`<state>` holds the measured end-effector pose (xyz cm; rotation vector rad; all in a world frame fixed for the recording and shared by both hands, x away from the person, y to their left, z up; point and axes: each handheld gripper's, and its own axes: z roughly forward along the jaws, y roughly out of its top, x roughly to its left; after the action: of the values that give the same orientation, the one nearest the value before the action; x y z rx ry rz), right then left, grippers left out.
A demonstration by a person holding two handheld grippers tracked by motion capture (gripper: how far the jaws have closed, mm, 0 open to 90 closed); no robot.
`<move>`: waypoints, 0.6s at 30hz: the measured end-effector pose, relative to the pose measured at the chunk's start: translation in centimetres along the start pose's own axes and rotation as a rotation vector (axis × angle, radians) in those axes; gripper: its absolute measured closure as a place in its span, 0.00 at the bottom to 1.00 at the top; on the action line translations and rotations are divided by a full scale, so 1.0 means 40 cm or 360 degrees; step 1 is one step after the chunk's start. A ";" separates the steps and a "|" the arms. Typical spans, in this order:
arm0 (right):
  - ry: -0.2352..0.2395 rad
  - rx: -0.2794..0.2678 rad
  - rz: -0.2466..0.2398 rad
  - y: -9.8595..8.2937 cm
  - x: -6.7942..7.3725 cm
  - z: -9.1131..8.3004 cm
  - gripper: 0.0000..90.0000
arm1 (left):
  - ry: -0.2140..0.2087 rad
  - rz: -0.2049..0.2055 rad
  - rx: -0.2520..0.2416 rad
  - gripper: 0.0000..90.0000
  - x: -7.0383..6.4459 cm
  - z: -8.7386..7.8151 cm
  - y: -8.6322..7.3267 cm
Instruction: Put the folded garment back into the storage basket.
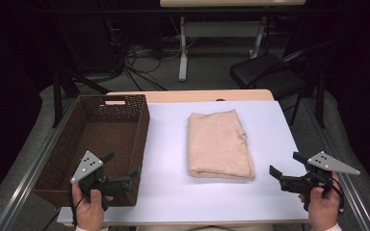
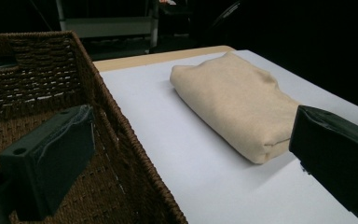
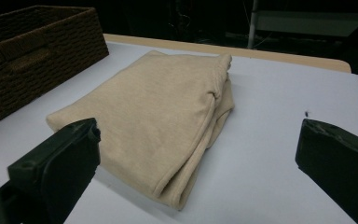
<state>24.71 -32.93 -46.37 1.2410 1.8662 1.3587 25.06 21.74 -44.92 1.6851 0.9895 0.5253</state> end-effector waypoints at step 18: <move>-0.0005 0.0175 0.0106 0.022 0.001 0.017 0.00 | -0.0012 -0.0015 0.0075 0.00 -0.037 0.030 0.024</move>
<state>25.55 -32.53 -45.81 1.3702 1.9355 1.3028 25.47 19.74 -44.26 1.7222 1.0110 0.4928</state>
